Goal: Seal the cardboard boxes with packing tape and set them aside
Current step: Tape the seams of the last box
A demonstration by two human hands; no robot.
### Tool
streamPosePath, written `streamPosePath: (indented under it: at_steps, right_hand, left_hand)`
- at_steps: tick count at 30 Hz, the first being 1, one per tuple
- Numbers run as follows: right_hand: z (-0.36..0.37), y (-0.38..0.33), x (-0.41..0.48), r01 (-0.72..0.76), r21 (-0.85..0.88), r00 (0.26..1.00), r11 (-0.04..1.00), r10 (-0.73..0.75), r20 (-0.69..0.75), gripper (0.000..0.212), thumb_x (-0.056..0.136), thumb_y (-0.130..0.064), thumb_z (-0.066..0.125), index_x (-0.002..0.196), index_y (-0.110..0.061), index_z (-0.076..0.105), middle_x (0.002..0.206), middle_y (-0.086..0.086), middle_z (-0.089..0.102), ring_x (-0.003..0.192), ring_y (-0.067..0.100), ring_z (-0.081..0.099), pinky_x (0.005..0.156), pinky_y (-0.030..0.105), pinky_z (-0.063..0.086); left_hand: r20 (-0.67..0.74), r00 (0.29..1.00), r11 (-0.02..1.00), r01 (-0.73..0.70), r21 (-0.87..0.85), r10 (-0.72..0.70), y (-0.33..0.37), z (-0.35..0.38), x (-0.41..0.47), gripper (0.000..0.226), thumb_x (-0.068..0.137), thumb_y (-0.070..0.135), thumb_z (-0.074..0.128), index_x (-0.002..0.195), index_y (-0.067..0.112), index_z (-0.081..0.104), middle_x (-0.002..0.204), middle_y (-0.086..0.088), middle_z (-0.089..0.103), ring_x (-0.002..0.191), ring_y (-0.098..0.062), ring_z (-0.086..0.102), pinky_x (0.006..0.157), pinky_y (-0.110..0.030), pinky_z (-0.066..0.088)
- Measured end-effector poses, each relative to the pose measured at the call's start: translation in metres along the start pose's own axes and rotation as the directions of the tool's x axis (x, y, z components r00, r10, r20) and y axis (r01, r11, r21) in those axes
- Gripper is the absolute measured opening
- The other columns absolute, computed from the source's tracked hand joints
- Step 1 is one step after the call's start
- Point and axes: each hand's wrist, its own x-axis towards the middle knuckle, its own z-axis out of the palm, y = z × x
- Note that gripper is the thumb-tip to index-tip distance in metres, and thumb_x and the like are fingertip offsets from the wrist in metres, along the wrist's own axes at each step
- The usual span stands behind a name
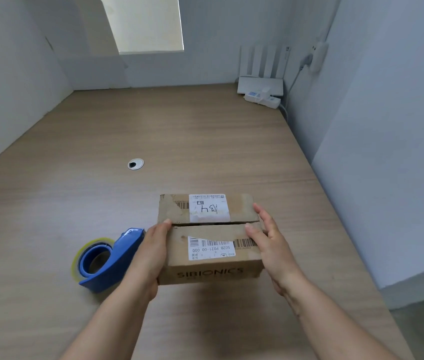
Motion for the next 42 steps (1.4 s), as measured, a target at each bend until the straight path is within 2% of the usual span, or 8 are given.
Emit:
streamPosePath:
  at_steps: [6,9,12,15,18,26,32,42]
  right_hand:
    - [0.003,-0.009,0.023,-0.087,-0.166,0.996,0.982,0.088,-0.002,0.049,0.091,-0.035,0.055,0.135,-0.049,0.040,0.127,-0.005,0.061,0.111,0.016,0.061,0.102,0.041,0.046]
    - [0.005,0.001,0.044,-0.111,-0.195,0.992,0.974,0.120,0.033,0.049,0.096,-0.028,0.052,0.141,-0.041,0.037,0.130,-0.005,0.058,0.108,0.013,0.060,0.095,0.028,0.047]
    - [0.009,0.024,0.043,-0.097,-0.275,0.993,0.957,0.112,0.041,0.051,0.097,-0.022,0.052,0.143,-0.036,0.035,0.131,-0.008,0.052,0.106,0.004,0.053,0.080,0.003,0.039]
    - [0.010,0.044,0.042,-0.057,-0.335,0.998,0.940,0.063,0.007,0.051,0.095,-0.026,0.054,0.138,-0.043,0.033,0.141,0.001,0.045,0.124,0.012,0.044,0.106,0.022,0.034]
    - [0.007,0.051,0.040,-0.050,-0.569,0.999,0.821,0.036,-0.034,0.051,0.095,-0.037,0.052,0.142,-0.040,0.034,0.138,0.001,0.049,0.129,0.022,0.042,0.109,0.039,0.033]
    - [0.007,0.054,0.019,0.024,-0.615,0.998,0.789,-0.052,-0.027,0.046,0.095,-0.034,0.053,0.140,-0.030,0.040,0.131,0.003,0.049,0.122,0.017,0.046,0.099,0.024,0.033]
    - [0.008,0.044,0.023,0.011,-0.675,1.000,0.737,-0.021,-0.007,0.052,0.096,-0.038,0.051,0.144,-0.037,0.032,0.131,0.003,0.040,0.121,0.020,0.048,0.098,0.029,0.037]
    - [0.012,0.042,0.018,0.004,-0.689,1.000,0.725,-0.018,-0.013,0.047,0.097,-0.038,0.049,0.142,-0.037,0.037,0.134,0.004,0.041,0.125,0.019,0.047,0.102,0.027,0.035]
  left_hand:
    - [0.008,0.989,0.989,0.144,-0.019,-0.144,0.008,0.003,0.005,0.033,0.094,0.051,0.046,0.092,0.022,0.062,0.062,-0.005,0.072,0.067,-0.027,0.067,0.065,-0.042,0.056]
    - [-0.043,0.983,0.984,0.177,0.011,-0.176,0.005,0.012,0.014,0.036,0.096,0.050,0.042,0.091,0.021,0.063,0.069,-0.007,0.073,0.072,-0.027,0.068,0.069,-0.041,0.057]
    - [-0.143,0.990,0.956,0.038,0.291,0.004,-0.021,0.009,0.031,0.035,0.098,0.049,0.031,0.087,0.029,0.057,0.095,-0.007,0.070,0.091,-0.026,0.063,0.087,-0.042,0.051]
    - [-0.104,0.986,0.926,-0.081,0.368,0.128,-0.037,0.004,0.037,0.030,0.100,0.044,0.032,0.098,0.026,0.056,0.100,-0.001,0.064,0.093,-0.018,0.060,0.086,-0.036,0.047]
    - [-0.047,0.978,0.909,-0.171,0.381,0.204,-0.036,0.004,0.034,0.031,0.102,0.037,0.034,0.127,0.027,0.049,0.105,0.004,0.062,0.101,-0.019,0.060,0.089,-0.036,0.048]
    - [-0.015,0.945,0.793,-0.266,0.548,0.327,-0.045,-0.003,0.022,0.080,0.089,0.059,0.041,0.150,0.040,-0.006,0.153,0.005,0.031,0.137,-0.020,0.038,0.105,-0.039,0.039]
    - [0.103,0.926,0.673,-0.337,0.659,0.363,-0.055,-0.012,0.023,0.074,0.089,0.052,0.055,0.150,0.039,0.017,0.153,0.010,0.033,0.135,-0.015,0.040,0.108,-0.035,0.039]
    - [0.125,0.922,0.664,-0.354,0.658,0.367,-0.049,-0.016,0.027,0.066,0.086,0.057,0.055,0.144,0.040,0.030,0.134,0.005,0.056,0.114,-0.018,0.058,0.096,-0.040,0.049]
